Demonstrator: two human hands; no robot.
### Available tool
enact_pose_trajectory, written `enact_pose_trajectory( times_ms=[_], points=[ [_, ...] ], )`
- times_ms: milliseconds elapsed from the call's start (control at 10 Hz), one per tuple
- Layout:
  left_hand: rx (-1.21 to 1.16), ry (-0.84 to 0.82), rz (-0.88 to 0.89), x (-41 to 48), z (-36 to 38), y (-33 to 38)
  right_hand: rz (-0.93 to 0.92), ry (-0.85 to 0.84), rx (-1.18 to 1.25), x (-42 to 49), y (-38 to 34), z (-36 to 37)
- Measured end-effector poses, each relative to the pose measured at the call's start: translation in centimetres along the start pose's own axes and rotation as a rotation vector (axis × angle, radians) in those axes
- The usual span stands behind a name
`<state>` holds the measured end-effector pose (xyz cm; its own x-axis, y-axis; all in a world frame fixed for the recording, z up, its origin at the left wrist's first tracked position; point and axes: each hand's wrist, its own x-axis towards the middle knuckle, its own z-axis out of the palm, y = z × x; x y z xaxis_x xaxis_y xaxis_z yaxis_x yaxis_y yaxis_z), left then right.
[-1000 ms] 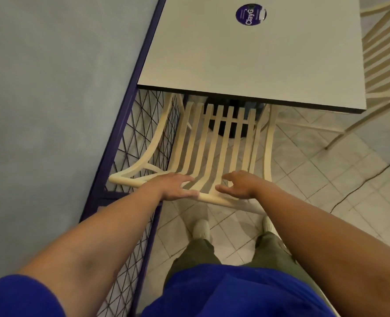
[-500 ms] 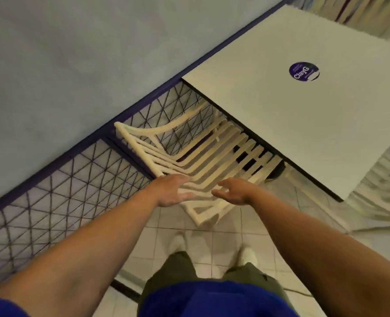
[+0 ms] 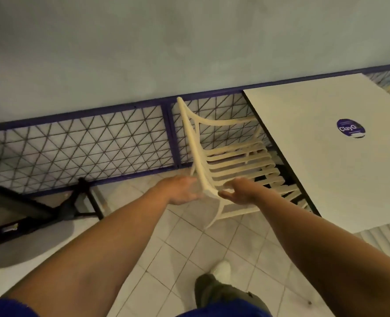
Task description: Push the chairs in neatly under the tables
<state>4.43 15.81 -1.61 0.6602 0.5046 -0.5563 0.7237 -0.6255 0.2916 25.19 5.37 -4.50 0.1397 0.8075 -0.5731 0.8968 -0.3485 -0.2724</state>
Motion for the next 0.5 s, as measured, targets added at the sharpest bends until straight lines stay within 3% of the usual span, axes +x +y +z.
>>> enact_pose_trajectory(
  times_ms=[300,500],
  points=[
    [-0.034,0.074,-0.120,-11.0,6.2,0.4,-0.073,0.066,-0.129,-8.2,-4.5,3.7],
    [-0.050,0.196,-0.184,-15.7,4.7,2.9,-0.184,0.138,-0.169,-11.0,-5.5,1.3]
  ],
)
